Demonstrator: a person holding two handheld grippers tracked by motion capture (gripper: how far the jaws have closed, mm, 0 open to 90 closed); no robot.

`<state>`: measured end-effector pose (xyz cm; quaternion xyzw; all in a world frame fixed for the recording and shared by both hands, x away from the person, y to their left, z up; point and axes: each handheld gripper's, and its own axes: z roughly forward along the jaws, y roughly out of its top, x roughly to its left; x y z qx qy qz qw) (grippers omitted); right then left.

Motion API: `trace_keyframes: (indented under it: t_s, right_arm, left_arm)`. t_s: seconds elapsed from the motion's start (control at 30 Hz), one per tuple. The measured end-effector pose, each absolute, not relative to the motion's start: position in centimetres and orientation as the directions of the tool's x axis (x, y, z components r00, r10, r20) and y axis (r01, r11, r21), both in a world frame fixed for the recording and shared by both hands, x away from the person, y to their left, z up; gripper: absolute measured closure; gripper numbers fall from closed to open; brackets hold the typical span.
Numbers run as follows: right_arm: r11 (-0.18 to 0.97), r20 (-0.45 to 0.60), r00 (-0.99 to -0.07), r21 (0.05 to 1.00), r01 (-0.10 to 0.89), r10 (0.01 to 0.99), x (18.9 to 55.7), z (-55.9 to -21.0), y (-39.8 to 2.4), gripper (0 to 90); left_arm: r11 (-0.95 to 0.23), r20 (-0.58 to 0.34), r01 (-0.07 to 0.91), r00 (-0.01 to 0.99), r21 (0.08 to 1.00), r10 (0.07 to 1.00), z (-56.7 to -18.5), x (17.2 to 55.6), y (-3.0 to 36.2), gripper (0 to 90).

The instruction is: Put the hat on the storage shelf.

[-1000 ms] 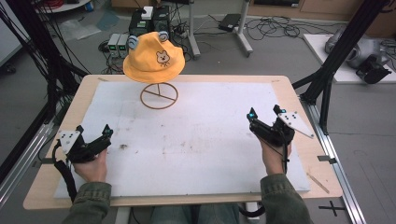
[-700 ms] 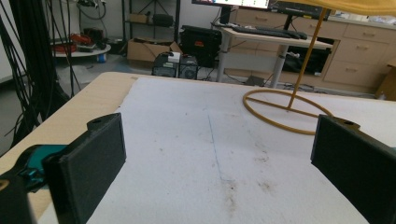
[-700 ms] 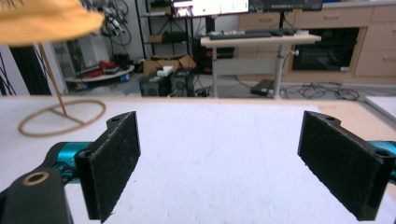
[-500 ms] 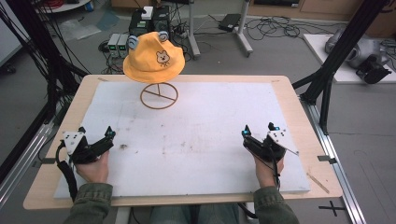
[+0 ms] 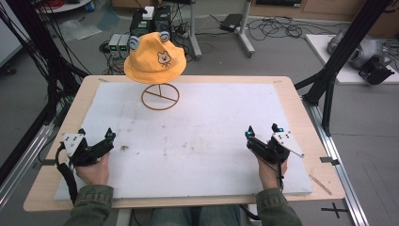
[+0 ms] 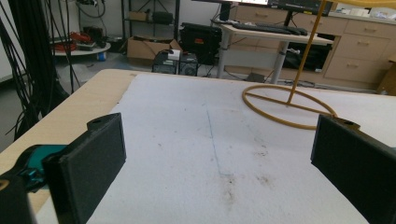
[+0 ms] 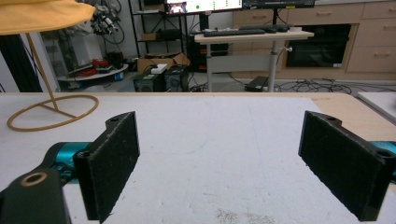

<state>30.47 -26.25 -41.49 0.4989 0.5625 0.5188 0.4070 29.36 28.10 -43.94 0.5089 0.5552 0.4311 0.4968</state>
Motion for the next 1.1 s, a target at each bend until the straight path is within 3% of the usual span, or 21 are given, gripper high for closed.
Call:
trace_keyframes:
  t_s: [1.1]
  right_arm:
    - [-0.057, 0.08, -0.166, 0.988, 0.143, 0.983, 30.32, -41.48, -26.18, 12.2]
  left_arm:
    - [0.09, -0.093, 0.128, 0.018, 0.988, 0.995, -43.61, 29.04, 27.98, 3.6]
